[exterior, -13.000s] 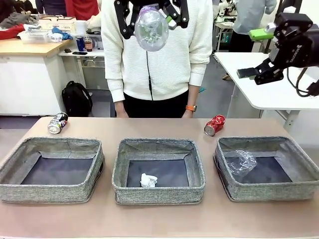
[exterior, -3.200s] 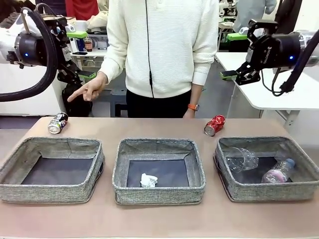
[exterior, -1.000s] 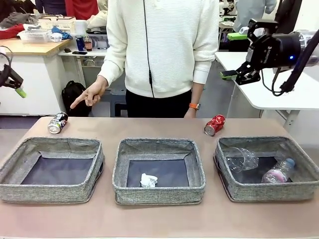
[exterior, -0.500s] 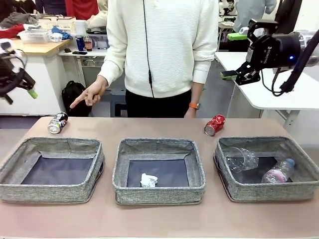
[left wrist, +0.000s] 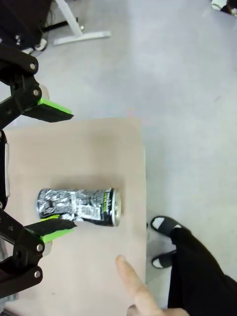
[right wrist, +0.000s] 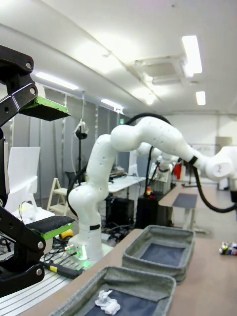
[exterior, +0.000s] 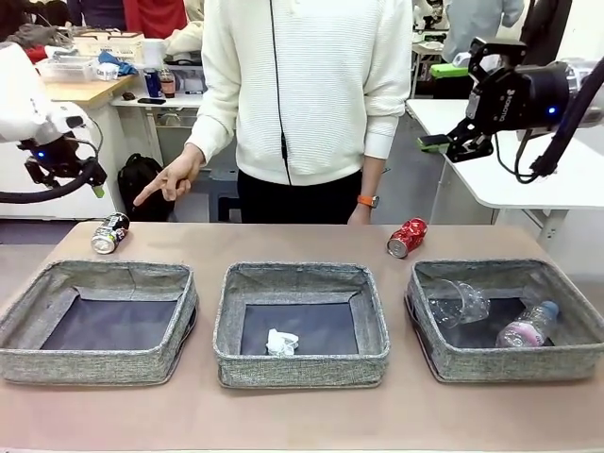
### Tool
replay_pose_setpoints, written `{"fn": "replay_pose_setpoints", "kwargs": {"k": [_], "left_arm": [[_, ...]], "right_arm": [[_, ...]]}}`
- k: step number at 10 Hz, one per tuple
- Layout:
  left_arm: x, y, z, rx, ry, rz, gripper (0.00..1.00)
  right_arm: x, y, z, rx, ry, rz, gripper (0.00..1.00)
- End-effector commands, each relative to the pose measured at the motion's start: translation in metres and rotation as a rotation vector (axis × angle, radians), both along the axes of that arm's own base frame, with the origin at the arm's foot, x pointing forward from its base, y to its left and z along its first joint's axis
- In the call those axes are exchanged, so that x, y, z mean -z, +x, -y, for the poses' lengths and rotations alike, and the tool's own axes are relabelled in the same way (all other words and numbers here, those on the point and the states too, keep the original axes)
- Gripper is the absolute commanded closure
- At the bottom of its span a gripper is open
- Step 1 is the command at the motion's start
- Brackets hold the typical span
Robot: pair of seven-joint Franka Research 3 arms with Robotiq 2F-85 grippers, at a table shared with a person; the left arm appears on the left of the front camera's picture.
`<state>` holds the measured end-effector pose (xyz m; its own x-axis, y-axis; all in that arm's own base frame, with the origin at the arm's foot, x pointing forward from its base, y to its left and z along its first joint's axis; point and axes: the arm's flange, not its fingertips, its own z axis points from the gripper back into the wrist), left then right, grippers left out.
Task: Sort the waste into the appropriate baskets.
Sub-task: Pick up the waste item pointed out by the person.
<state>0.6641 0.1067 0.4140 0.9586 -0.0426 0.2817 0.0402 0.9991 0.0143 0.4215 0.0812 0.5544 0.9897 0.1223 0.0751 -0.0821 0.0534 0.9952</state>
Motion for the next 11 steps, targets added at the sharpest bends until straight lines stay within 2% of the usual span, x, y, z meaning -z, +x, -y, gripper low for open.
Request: {"fn": "replay_pose_setpoints", "kwargs": {"k": [1, 2, 3, 7, 11], "left_arm": [[0.019, -0.004, 0.012, 0.012, 0.038, 0.019, 0.0], [0.03, -0.005, 0.016, 0.045, -0.001, 0.031, 0.0], [0.039, -0.004, 0.018, 0.067, -0.012, 0.01, 0.0], [0.057, -0.003, 0.022, 0.199, -0.074, -0.116, 0.0], [0.076, 0.005, 0.033, 0.212, -0.072, -0.167, 0.0]], "right_arm": [[0.001, -0.002, -0.001, -0.011, 0.007, 0.018, 0.0], [0.001, -0.002, -0.001, -0.011, 0.007, 0.018, 0.0], [0.001, -0.002, -0.001, -0.011, 0.007, 0.018, 0.0], [0.001, -0.002, -0.001, -0.011, 0.007, 0.018, 0.0], [0.001, -0.002, -0.001, -0.011, 0.007, 0.018, 0.0]]}}
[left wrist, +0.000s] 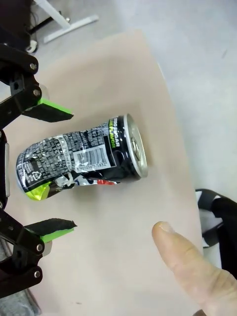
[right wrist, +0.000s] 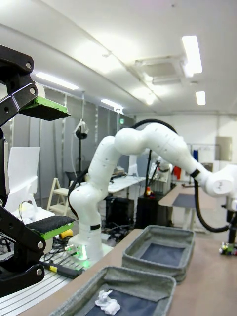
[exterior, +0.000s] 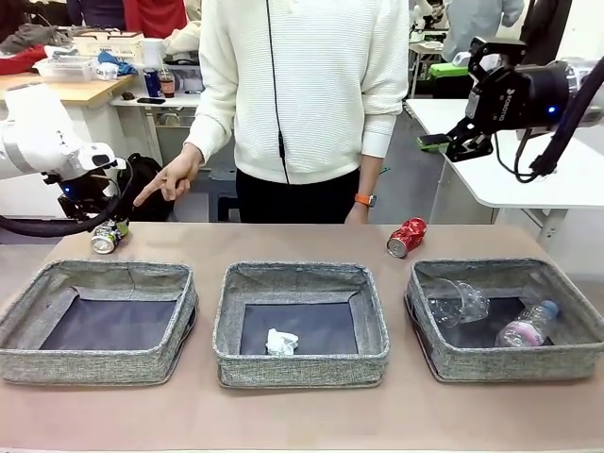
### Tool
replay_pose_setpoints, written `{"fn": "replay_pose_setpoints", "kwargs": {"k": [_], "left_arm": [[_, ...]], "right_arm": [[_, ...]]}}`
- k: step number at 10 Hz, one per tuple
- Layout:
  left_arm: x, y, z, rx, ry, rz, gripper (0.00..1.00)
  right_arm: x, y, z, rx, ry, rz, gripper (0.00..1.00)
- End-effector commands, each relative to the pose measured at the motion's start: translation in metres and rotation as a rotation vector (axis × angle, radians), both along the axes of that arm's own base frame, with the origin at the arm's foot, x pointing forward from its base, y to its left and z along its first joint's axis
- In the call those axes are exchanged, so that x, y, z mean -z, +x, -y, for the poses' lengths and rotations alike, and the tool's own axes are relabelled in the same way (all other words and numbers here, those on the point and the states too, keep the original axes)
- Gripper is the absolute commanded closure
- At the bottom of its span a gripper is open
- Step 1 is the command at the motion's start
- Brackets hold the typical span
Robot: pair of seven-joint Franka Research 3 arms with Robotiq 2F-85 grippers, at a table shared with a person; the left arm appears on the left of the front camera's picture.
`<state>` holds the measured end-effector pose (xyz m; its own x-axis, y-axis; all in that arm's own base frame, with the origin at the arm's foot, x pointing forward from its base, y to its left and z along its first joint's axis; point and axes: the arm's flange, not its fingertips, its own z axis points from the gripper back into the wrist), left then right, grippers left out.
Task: Sort the waste into the appropriate baskets.
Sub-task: Pick up the waste item pointed out by the person.
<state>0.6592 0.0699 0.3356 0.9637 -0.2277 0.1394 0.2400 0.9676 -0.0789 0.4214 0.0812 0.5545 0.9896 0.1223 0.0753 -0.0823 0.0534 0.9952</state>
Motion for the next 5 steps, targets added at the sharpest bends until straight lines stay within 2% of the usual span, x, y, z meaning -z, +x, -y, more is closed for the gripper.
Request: {"fn": "replay_pose_setpoints", "kwargs": {"k": [1, 5], "left_arm": [[0.002, 0.014, -0.007, -0.005, -0.012, -0.02, 0.0], [0.012, 0.018, -0.007, -0.054, 0.031, -0.012, 0.0]], "right_arm": [[0.001, -0.002, -0.001, -0.011, 0.007, 0.018, 0.0], [0.001, -0.002, -0.001, -0.011, 0.007, 0.018, 0.0]]}}
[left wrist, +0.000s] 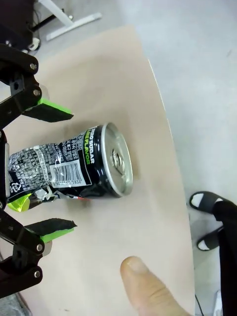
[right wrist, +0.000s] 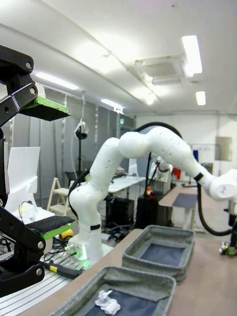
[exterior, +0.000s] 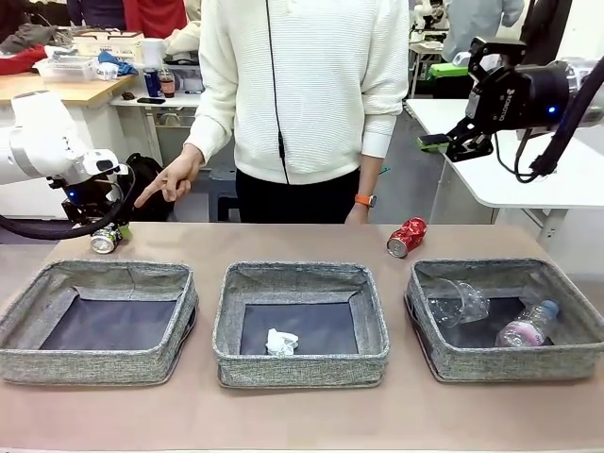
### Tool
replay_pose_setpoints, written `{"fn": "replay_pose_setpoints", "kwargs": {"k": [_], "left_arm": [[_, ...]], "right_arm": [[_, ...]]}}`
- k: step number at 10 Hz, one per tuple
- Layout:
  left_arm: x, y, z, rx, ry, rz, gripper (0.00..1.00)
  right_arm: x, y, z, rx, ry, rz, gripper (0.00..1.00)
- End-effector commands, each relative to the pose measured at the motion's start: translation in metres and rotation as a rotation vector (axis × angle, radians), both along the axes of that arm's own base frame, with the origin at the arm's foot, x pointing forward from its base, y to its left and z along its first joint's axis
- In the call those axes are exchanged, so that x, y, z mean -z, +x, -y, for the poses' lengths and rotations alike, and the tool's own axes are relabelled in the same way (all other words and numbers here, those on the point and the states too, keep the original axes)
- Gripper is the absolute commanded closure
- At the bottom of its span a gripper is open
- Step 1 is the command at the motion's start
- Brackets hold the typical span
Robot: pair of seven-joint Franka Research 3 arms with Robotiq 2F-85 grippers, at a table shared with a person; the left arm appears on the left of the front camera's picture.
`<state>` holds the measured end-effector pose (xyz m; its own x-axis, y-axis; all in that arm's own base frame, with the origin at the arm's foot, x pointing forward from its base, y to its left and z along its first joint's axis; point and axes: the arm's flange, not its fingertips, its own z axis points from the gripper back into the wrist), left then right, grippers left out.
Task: Sort the waste into the appropriate baskets.
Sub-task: Pick up the waste item pointed out by the person.
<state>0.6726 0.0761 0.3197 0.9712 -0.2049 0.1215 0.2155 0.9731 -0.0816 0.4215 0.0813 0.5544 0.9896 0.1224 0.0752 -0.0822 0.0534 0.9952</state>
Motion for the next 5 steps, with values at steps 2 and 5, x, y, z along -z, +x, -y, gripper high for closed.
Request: {"fn": "replay_pose_setpoints", "kwargs": {"k": [2, 5], "left_arm": [[-0.0059, 0.0052, -0.0027, -0.042, 0.08, 0.026, 0.58], [-0.0061, 0.0042, -0.0005, -0.036, 0.093, 0.032, 1.0]], "right_arm": [[0.0009, -0.0019, -0.0014, -0.011, 0.007, 0.018, 0.0], [0.0009, -0.0019, -0.0014, -0.011, 0.007, 0.018, 0.0]]}}
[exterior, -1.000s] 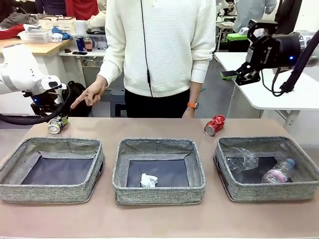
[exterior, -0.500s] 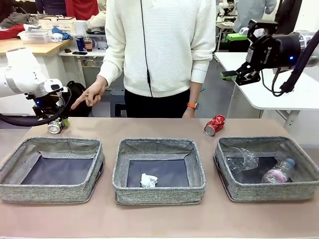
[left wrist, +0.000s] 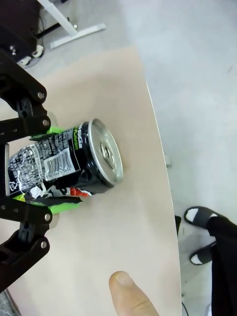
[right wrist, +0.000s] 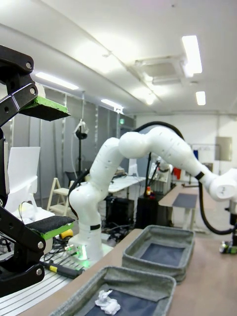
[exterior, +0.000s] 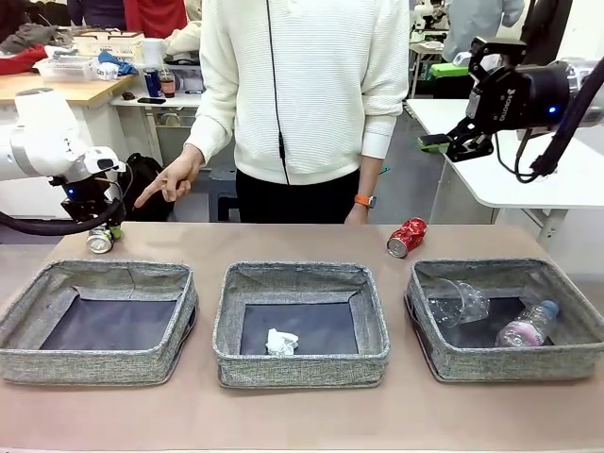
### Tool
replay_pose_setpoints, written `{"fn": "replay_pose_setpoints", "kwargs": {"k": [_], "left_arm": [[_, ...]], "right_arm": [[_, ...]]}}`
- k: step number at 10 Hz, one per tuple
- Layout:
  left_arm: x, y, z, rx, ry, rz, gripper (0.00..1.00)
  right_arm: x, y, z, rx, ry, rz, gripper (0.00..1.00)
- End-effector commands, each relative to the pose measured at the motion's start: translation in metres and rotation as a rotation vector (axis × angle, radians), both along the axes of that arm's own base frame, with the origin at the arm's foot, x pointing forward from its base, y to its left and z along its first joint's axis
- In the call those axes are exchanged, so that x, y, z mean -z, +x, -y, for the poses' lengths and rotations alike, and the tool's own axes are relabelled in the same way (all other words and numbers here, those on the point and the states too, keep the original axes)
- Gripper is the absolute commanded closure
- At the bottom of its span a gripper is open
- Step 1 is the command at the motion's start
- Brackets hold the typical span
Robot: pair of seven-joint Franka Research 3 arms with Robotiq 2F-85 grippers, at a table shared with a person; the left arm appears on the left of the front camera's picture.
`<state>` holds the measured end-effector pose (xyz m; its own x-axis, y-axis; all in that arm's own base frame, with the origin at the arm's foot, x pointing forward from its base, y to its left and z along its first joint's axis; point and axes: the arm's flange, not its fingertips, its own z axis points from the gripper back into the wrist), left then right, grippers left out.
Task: Sort the waste into the appropriate baskets.
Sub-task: Pick up the waste item pointed out by the person.
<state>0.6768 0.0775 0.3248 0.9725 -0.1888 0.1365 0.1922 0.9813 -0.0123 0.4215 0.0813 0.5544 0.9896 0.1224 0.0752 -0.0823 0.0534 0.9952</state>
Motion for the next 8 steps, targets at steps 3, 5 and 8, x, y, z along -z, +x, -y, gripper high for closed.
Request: {"fn": "replay_pose_setpoints", "kwargs": {"k": [3, 5, 8], "left_arm": [[-0.004, -0.001, 0.0, -0.032, -0.009, -0.002, 0.76], [-0.012, -0.005, -0.004, -0.044, -0.019, 0.002, 0.76], [-0.041, -0.016, -0.016, -0.08, -0.041, 0.021, 0.76]], "right_arm": [[0.001, -0.002, -0.001, -0.011, 0.007, 0.018, 0.0], [0.001, -0.002, -0.001, -0.011, 0.007, 0.018, 0.0], [0.001, -0.002, -0.001, -0.011, 0.007, 0.018, 0.0]]}}
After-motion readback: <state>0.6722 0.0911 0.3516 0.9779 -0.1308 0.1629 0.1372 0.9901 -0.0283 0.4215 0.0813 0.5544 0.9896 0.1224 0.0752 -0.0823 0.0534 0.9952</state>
